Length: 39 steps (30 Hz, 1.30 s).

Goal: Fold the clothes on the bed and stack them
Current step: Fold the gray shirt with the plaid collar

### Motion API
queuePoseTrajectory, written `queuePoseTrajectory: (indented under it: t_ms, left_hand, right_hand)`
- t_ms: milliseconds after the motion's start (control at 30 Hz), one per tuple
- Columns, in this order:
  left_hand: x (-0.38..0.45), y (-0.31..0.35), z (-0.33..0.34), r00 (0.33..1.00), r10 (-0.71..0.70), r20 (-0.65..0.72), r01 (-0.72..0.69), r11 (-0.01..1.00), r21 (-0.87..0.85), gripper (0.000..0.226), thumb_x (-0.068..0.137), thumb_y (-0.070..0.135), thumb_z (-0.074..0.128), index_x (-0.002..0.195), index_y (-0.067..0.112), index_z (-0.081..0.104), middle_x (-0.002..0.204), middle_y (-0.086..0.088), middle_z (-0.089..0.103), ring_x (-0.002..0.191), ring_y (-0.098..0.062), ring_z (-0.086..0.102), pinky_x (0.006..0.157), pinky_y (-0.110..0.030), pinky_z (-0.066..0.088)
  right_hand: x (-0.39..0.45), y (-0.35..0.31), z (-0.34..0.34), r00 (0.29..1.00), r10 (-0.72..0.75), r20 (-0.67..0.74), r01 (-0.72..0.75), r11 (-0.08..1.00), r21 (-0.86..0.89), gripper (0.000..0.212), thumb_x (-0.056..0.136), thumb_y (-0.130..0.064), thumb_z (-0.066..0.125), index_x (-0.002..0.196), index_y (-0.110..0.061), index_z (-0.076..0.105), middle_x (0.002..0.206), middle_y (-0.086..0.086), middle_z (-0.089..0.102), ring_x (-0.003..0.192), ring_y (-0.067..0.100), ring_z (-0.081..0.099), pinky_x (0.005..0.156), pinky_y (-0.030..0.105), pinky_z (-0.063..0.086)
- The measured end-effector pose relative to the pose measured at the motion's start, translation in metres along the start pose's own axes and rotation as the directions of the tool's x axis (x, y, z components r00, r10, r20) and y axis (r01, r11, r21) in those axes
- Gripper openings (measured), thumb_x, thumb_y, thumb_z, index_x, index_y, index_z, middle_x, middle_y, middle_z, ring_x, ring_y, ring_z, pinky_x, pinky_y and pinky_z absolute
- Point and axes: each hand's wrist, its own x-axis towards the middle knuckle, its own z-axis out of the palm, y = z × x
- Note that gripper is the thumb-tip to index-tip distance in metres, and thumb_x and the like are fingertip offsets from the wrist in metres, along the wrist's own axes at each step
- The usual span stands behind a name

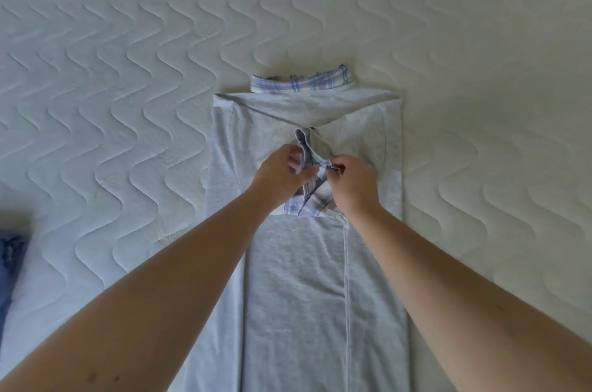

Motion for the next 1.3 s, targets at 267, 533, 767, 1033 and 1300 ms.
queuePoseTrajectory:
  t_ms: [267, 533, 767, 1033, 1300]
  left_hand:
    - [0.001, 0.000, 0.000, 0.977, 0.011, -0.211, -0.014, 1.000, -0.013, 0.014, 0.097, 0.032, 0.051, 0.086, 0.024, 0.056, 0.075, 0.010, 0.060, 0.065, -0.010, 0.058, 0.049, -0.011, 0.042]
    - [0.004, 0.015, 0.015, 0.995, 0.101, -0.021, -0.098, 0.988, 0.115, 0.034, 0.089, 0.040, 0.063, 0.119, 0.024, 0.054, 0.097, 0.011, 0.061, 0.086, -0.009, 0.058, 0.073, -0.024, 0.044]
    - [-0.007, 0.021, 0.018, 0.967, 0.221, -0.124, -0.192, 0.958, 0.212, 0.028, 0.097, 0.032, 0.051, 0.074, 0.019, 0.042, 0.056, 0.005, 0.046, 0.048, -0.010, 0.042, 0.045, -0.022, 0.033]
    - [-0.026, 0.022, 0.029, 0.958, 0.124, -0.258, -0.128, 0.992, -0.002, 0.022, 0.103, 0.044, 0.033, 0.088, 0.032, 0.045, 0.063, 0.010, 0.054, 0.055, 0.005, 0.054, 0.043, -0.012, 0.034]
    - [-0.035, 0.016, 0.048, 0.996, -0.020, 0.091, 0.037, 0.983, -0.181, 0.104, 0.065, 0.075, 0.067, 0.149, 0.030, 0.024, 0.131, 0.010, 0.053, 0.114, -0.010, 0.054, 0.084, -0.022, 0.045]
  right_hand:
    - [-0.006, 0.020, -0.011, 0.955, 0.275, -0.107, -0.167, 0.802, 0.573, 0.012, 0.100, -0.027, 0.047, 0.102, -0.017, 0.054, 0.083, -0.003, 0.058, 0.074, 0.024, 0.057, 0.069, 0.039, 0.049]
    - [-0.011, 0.035, -0.028, 0.919, 0.375, -0.120, -0.208, 0.721, 0.662, 0.023, 0.093, -0.015, 0.050, 0.114, -0.017, 0.060, 0.101, 0.004, 0.067, 0.085, 0.020, 0.064, 0.076, 0.039, 0.051]
    - [-0.027, 0.029, -0.029, 0.978, 0.207, -0.004, -0.180, 0.863, 0.473, 0.010, 0.083, -0.019, 0.069, 0.088, -0.021, 0.060, 0.076, -0.002, 0.065, 0.054, 0.004, 0.061, 0.047, 0.019, 0.046]
    - [-0.064, 0.015, -0.014, 0.981, 0.188, 0.044, -0.189, 0.891, 0.414, 0.020, 0.100, -0.018, 0.044, 0.085, -0.014, 0.057, 0.072, -0.003, 0.057, 0.072, 0.017, 0.054, 0.066, 0.022, 0.040]
    - [-0.081, 0.023, -0.002, 0.889, -0.052, 0.454, -0.388, 0.441, 0.810, 0.079, 0.080, 0.017, 0.033, 0.143, -0.030, 0.043, 0.137, -0.015, 0.055, 0.132, -0.001, 0.042, 0.113, 0.028, 0.025]
